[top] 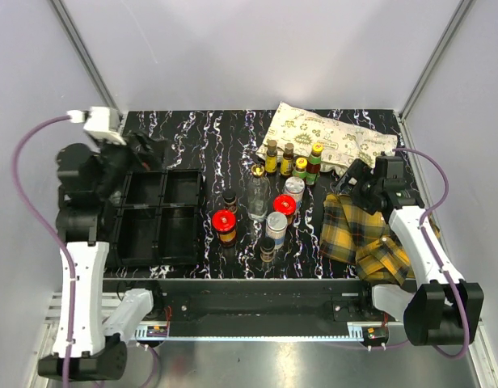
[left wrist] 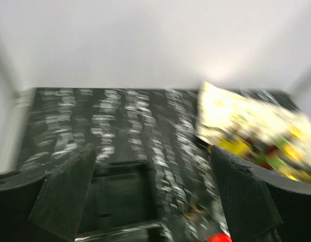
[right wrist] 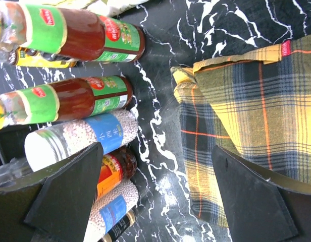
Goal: Organize the condiment bottles
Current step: Pick up the bottle from the center of the board.
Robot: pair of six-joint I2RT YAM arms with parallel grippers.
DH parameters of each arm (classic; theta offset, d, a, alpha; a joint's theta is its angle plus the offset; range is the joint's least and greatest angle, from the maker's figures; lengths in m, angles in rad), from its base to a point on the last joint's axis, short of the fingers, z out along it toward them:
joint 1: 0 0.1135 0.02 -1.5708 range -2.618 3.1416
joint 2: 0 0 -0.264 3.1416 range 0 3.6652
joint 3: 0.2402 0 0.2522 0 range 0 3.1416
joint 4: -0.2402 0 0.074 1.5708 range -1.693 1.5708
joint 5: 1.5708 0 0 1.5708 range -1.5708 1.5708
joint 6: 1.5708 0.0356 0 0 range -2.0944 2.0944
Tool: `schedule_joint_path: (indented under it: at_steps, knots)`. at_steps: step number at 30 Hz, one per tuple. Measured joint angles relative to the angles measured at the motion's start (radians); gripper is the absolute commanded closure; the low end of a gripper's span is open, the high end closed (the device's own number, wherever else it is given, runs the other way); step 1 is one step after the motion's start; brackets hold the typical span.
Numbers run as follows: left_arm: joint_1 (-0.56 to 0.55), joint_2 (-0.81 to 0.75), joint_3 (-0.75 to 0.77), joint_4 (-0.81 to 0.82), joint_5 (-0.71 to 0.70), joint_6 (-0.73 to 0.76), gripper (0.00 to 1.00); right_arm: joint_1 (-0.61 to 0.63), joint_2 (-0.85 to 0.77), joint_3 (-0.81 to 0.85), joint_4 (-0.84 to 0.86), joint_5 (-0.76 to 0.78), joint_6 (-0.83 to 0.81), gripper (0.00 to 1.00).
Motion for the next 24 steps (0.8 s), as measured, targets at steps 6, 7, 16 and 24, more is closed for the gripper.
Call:
schedule_joint_path:
  at_steps: [6, 7, 16, 24]
  knots:
    - [-0.286, 0.038, -0.132, 0.060, 0.092, 0.023, 0.01, 0.000, -0.026, -0.002, -0.005, -0.021, 0.001, 0.02]
    - [-0.325, 0.052, -0.155, 0.069, 0.093, 0.030, 0.01, 0.000, -0.030, -0.004, -0.003, -0.021, 0.001, 0.02]
    - [-0.560, 0.201, -0.234, 0.173, 0.055, 0.061, 0.01, 0.000, -0.042, -0.058, 0.037, -0.048, 0.011, 0.01]
    - [-0.684, 0.280, -0.294, 0.341, -0.014, 0.087, 0.01, 0.000, -0.014, -0.058, 0.065, -0.067, 0.011, 0.01]
